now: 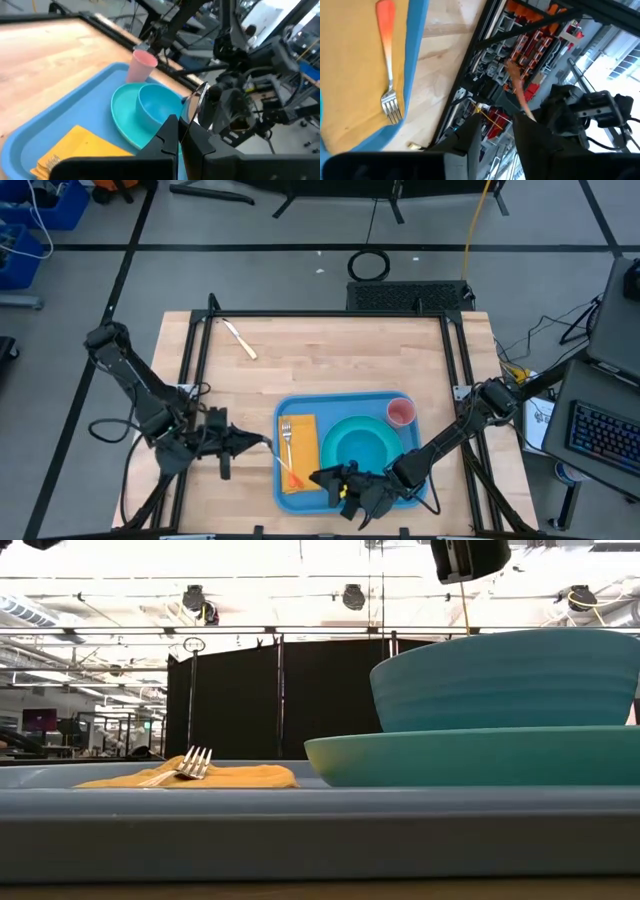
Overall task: Set up tray
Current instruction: Put the orange spoon on the yellow napkin to the right of the orange fork
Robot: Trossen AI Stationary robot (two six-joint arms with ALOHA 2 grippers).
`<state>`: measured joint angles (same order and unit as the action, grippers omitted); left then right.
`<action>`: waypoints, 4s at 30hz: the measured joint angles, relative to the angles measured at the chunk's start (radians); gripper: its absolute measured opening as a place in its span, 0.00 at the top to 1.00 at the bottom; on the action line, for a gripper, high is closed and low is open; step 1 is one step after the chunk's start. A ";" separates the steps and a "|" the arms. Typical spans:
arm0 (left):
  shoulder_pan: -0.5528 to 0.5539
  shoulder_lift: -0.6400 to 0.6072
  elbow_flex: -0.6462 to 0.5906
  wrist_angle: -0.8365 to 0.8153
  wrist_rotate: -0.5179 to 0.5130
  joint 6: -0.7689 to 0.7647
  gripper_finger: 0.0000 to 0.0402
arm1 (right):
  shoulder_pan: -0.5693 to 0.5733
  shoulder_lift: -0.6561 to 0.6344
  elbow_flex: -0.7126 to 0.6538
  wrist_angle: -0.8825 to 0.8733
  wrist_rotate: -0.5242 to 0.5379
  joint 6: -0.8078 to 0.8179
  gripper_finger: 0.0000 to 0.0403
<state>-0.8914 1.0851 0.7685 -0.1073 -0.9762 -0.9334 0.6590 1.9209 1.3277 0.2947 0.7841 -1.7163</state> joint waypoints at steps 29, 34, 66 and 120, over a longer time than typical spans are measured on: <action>0.201 -0.001 0.000 -0.054 0.298 -0.003 0.99 | -0.006 0.078 0.000 0.149 -0.134 -0.181 0.61; 0.218 -0.001 0.000 -0.053 0.316 0.000 0.99 | -0.016 0.079 0.000 0.141 -0.135 -0.180 0.61; 0.244 -0.001 0.000 -0.018 0.353 0.052 0.98 | -0.043 0.079 0.000 0.140 -0.235 -0.128 0.77; 0.181 0.002 0.000 -0.179 0.111 0.112 0.45 | -0.005 0.079 0.000 0.337 -0.126 0.470 1.00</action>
<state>-0.7106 1.0874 0.7689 -0.2863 -0.8656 -0.8210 0.6536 1.9999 1.3281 0.6320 0.6586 -1.2460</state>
